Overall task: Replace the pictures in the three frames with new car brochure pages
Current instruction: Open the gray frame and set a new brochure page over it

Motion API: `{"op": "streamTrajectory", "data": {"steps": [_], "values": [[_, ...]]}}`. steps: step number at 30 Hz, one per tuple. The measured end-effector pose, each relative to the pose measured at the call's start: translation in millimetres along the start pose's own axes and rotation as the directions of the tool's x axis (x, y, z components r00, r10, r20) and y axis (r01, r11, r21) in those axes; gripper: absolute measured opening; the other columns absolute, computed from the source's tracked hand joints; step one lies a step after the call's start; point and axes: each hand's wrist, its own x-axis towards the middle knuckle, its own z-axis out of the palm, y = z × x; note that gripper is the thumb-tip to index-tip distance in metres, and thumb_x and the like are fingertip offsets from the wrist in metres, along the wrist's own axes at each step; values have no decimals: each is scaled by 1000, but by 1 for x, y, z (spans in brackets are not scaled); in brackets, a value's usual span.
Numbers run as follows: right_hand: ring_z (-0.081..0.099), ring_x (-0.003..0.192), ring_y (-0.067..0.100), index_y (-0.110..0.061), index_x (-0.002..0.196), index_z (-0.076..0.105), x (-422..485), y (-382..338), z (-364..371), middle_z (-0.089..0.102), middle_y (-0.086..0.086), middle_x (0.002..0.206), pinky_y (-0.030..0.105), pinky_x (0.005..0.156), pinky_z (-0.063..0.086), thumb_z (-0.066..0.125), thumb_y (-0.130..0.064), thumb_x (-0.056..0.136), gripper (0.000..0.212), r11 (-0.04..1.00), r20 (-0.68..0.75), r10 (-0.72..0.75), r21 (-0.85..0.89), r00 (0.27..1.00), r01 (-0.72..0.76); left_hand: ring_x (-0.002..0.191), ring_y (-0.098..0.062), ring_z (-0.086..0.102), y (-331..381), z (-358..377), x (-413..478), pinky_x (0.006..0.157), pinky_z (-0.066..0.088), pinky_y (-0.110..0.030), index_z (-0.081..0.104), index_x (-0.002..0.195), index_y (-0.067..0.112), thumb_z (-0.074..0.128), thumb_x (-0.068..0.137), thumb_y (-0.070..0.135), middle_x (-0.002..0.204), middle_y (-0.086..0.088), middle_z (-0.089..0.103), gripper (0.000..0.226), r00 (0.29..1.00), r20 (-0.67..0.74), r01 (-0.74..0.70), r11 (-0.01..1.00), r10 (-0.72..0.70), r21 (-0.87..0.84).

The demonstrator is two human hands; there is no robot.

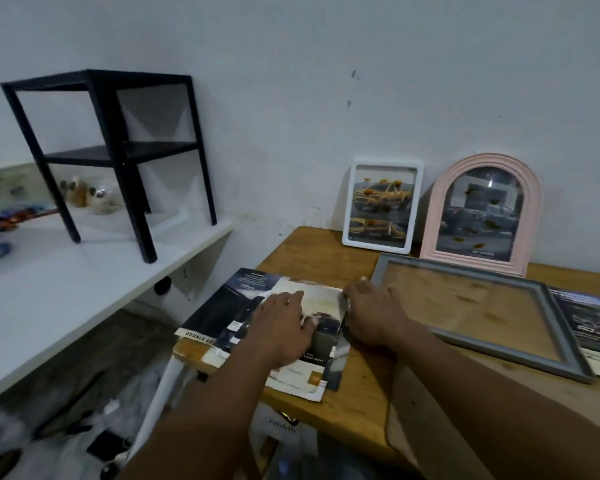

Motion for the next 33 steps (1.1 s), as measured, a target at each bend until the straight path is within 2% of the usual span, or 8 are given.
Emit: {"op": "streamTrajectory", "data": {"steps": [3, 10, 13, 15, 18, 24, 29, 33], "values": [[17, 150, 27, -19, 142, 38, 1, -7, 7, 41, 7, 152, 60, 116, 17, 57, -36, 92, 56, 999, -64, -1, -39, 998, -2, 150, -25, 26, -15, 14, -1, 122, 24, -49, 32, 156, 19, 37, 103, 59, 162, -4, 34, 67, 998, -64, 15, 1000, -14, 20], [54, 117, 24, -26, 126, 46, -1, -15, 10, 61, 2, 123, 48, 104, 31, 59, -21, 91, 38, 980, -245, 107, 189, 964, -61, 149, -23, 28, -15, 17, -4, 122, 24, -49, 27, 157, 20, 43, 97, 67, 161, -2, 35, 77, 979, -201, -40, 999, 33, -33], [58, 110, 23, -29, 124, 47, 1, -23, 7, 66, -1, 114, 47, 100, 36, 58, -15, 93, 36, 924, -341, 175, 381, 924, -34, 152, -22, 23, -15, 15, -6, 123, 21, -51, 22, 159, 24, 37, 85, 87, 164, 0, 29, 99, 982, -185, -46, 999, 41, -23], [62, 101, 23, -28, 121, 49, 4, -29, 1, 68, 1, 112, 48, 90, 50, 59, -12, 93, 34, 870, -407, 188, 492, 894, 41, 154, -22, 18, -14, 13, -7, 123, 20, -55, 16, 160, 28, 34, 68, 102, 168, 1, 21, 120, 989, -146, -19, 999, 12, -46], [63, 93, 21, -25, 119, 52, 8, -35, -14, 68, 2, 109, 46, 78, 57, 56, -8, 95, 30, 822, -471, 208, 559, 857, 108, 157, -25, 7, -13, 12, -5, 124, 13, -58, 3, 161, 33, 34, 55, 109, 171, 1, 7, 134, 993, -119, 13, 999, -18, -43], [58, 96, 15, -20, 122, 55, 10, -16, -49, 60, 1, 114, 31, 75, 51, 46, 7, 93, 41, 791, -558, 254, 590, 790, 163, 157, -31, -5, -11, 9, 3, 124, 4, -61, -2, 161, 34, 29, 56, 108, 171, -4, -2, 132, 994, -103, 32, 998, -26, 59], [53, 110, 26, -16, 122, 58, -3, 36, -80, 55, 10, 129, 45, 89, 50, 48, 12, 89, 44, 861, -586, 275, 503, 762, 77, 156, -36, -13, -7, 8, 10, 123, 3, -63, 3, 162, 34, 37, 64, 102, 171, -7, -9, 125, 999, -2, 55, 995, -55, 88], [54, 104, 23, -14, 114, 60, -25, 92, -89, 56, 10, 123, 42, 89, 51, 52, 11, 89, 36, 881, -528, 296, 473, 796, -14, 156, -31, -13, 12, 9, 19, 124, 2, -56, 11, 161, 34, 39, 72, 96, 172, -3, -4, 112, 998, -55, -36, 999, 37, 14]]}}
